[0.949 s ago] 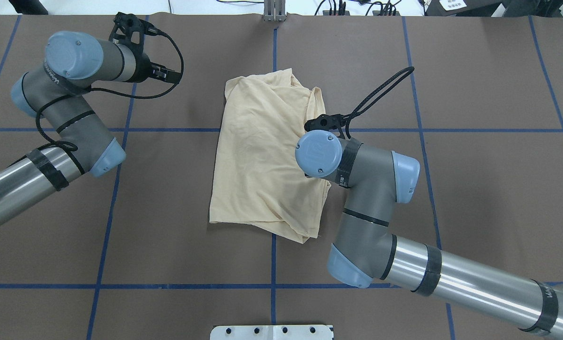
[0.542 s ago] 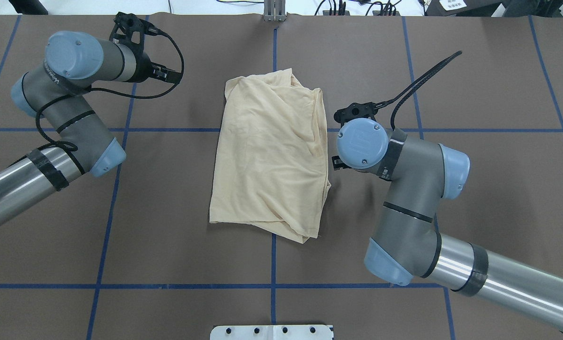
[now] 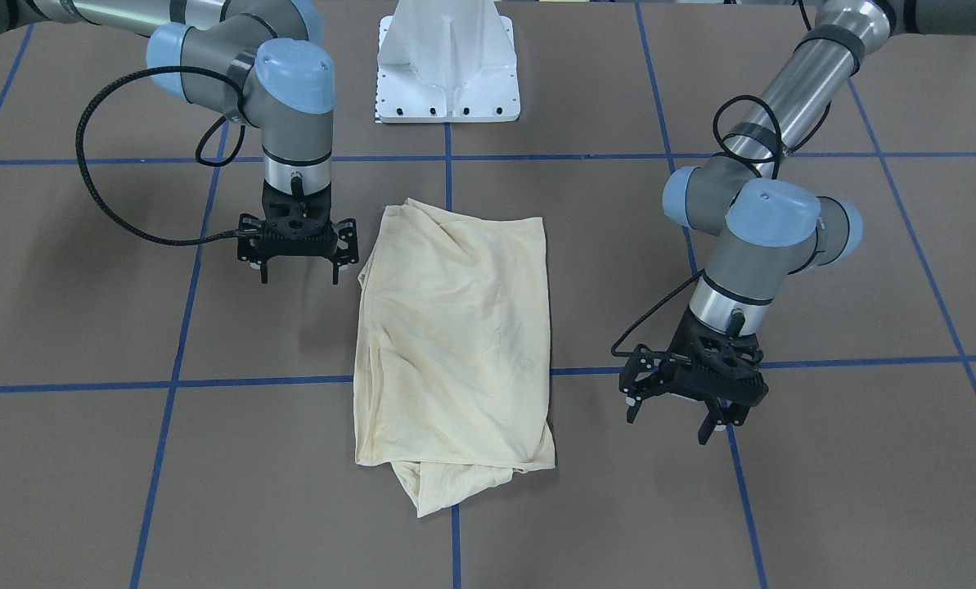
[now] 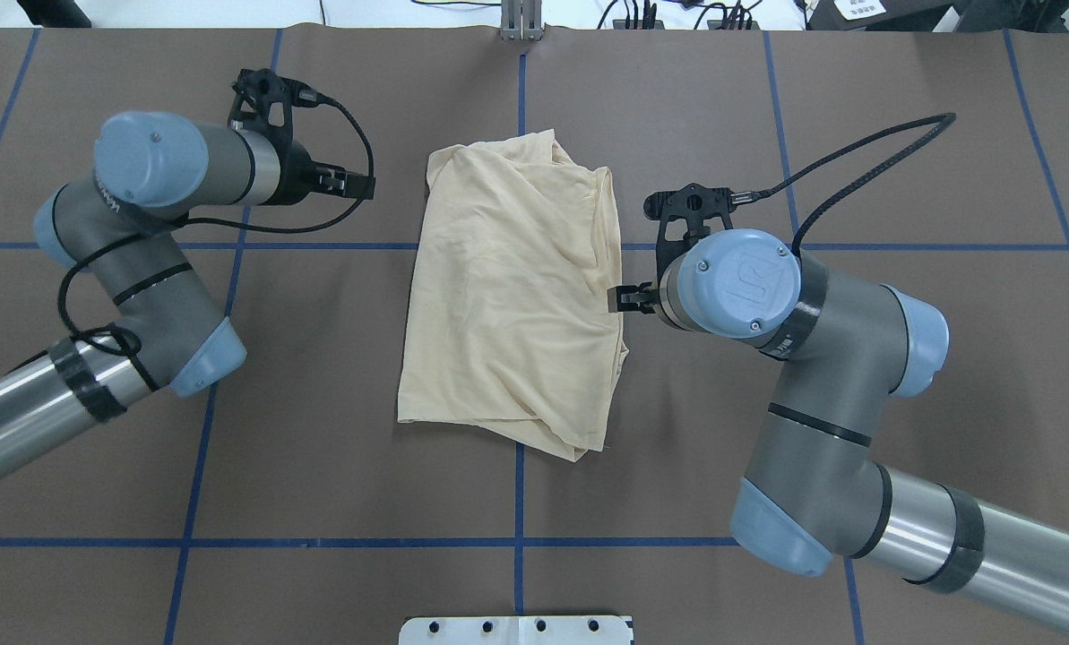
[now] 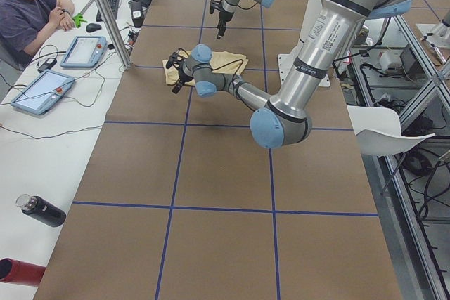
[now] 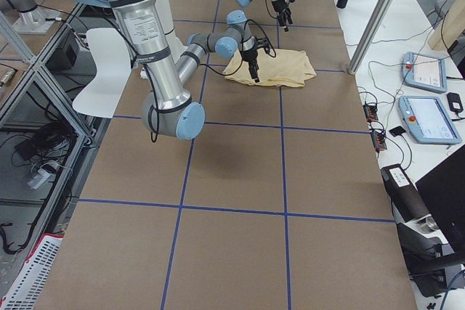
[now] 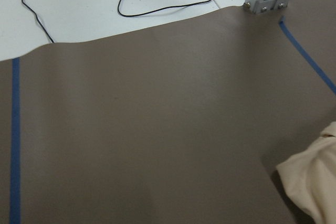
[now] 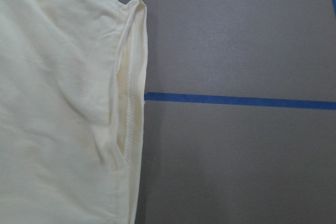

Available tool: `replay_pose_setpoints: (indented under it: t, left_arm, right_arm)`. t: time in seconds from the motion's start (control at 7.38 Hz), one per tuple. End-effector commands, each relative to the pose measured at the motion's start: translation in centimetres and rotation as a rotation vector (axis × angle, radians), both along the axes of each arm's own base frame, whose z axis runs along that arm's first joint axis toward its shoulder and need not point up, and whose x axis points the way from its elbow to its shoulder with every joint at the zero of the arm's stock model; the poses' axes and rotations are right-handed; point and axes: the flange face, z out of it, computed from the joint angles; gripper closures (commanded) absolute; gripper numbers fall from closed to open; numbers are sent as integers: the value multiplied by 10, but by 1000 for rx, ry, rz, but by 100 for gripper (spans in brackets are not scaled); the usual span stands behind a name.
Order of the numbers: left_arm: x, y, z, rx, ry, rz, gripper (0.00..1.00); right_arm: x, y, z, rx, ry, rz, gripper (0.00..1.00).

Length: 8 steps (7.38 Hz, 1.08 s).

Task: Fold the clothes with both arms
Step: 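Release the shirt and move both grippers to its near corners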

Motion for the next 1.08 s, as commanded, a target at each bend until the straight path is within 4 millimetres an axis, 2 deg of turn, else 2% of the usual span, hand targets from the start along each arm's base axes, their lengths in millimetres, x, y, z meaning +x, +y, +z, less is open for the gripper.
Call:
replay_pose_setpoints:
  t: [0.0, 0.14, 0.27, 0.41, 0.54, 0.68, 0.81, 0.95]
  left_arm:
    - [1, 117, -6, -86, 121, 86, 0]
    - [12, 146, -1, -160, 155, 65, 0]
    - [37, 176, 1, -197, 169, 32, 0]
    - [51, 189, 2, -241, 154, 25, 0]
    - [64, 199, -6, -273, 106, 34, 1]
    - [82, 200, -25, -292, 58, 38, 13]
    - [94, 207, -33, -301, 35, 53, 36]
    - [100, 212, -31, -303, 28, 63, 52]
  right_arm:
    - [4, 30, 15, -23, -138, 44, 0]
    - [1, 38, 17, -59, -165, 94, 0]
    - [-5, 46, 18, -49, -162, 116, 0]
    - [-5, 49, 16, -45, -166, 115, 0]
    - [-5, 49, 17, -45, -166, 115, 0]
    - [-5, 49, 17, -45, -164, 115, 0]
    - [-5, 50, 17, -45, -166, 113, 0]
    - [-6, 51, 17, -45, -166, 112, 0]
